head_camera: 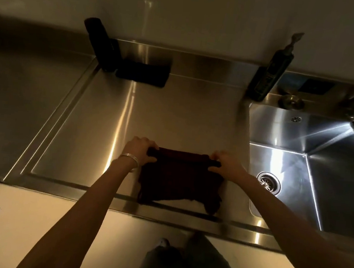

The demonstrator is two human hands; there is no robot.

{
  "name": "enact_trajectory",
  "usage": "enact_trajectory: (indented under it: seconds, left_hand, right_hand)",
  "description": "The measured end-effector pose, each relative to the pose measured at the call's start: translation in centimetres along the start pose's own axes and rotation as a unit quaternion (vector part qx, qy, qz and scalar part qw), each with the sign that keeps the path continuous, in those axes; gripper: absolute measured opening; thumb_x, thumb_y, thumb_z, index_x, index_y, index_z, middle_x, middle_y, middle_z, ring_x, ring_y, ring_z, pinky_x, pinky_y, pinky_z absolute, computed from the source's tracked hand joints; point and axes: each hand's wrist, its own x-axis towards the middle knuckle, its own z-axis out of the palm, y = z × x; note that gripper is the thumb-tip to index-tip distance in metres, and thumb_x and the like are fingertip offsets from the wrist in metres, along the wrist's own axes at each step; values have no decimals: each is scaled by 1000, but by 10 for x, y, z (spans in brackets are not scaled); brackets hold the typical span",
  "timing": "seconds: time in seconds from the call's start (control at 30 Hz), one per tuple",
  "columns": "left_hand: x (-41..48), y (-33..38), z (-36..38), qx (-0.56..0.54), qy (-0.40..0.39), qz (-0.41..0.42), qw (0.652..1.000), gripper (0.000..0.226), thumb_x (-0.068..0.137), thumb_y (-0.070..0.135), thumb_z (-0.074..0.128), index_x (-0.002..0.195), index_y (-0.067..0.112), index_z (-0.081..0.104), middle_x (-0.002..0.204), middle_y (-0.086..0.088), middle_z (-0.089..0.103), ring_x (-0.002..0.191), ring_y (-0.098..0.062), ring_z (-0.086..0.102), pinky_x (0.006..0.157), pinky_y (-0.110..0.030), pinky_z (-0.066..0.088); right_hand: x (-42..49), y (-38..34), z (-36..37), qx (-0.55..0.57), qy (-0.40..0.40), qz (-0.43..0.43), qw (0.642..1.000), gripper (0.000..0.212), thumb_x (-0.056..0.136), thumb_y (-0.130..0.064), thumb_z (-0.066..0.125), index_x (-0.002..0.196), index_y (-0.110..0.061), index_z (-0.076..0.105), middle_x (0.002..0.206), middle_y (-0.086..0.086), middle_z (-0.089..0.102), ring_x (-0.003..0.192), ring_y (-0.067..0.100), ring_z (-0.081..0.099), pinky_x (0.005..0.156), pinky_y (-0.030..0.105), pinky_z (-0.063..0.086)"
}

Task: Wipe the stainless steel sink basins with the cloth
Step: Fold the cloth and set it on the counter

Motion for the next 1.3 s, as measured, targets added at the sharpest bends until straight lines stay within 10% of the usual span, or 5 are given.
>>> enact_trajectory:
  seconds: [0.37,0.53,0.77,1.0,1.3]
  left_hand:
    - [50,-24,-10,-33,-53,9,998,23,83,34,66,101,22,69,107,-2,67,104,-23,57,85,-32,44]
    - [94,-4,-36,-9,31,-43,999,26,89,32,59,111,21,65,116,-6,63,112,-26,52,88,-34,42]
    - [113,42,-11,69,75,-14,995,56,93,26,49,144,14,28,152,-11,24,137,-30,23,112,-39,22]
    - [103,21,13,146,-103,46,983,95,79,67,49,147,34,-9,156,1,-18,144,-20,-14,113,-54,-6]
    - [57,23,39,41,-51,-10,998,93,81,62,53,148,29,-3,158,-2,-10,145,-20,-8,115,-50,-2]
  right_hand:
    - [35,15,-52,14,-99,29,995,23,90,-20,63,100,0,64,91,9,59,87,20,54,67,25,36]
    - [83,16,-94,-36,11,88,995,28,92,-15,59,116,-1,60,117,21,60,109,32,55,90,35,42]
    - [105,24,-73,-118,153,-11,981,44,91,-11,54,135,-11,47,143,13,39,128,34,38,103,43,35]
    - [90,68,-39,-258,-7,-109,960,64,95,-55,33,150,-32,9,160,-5,-1,147,18,-3,117,47,6]
    - [109,58,-66,-46,110,-78,990,47,95,-20,54,139,-6,43,145,14,40,134,30,35,113,40,28]
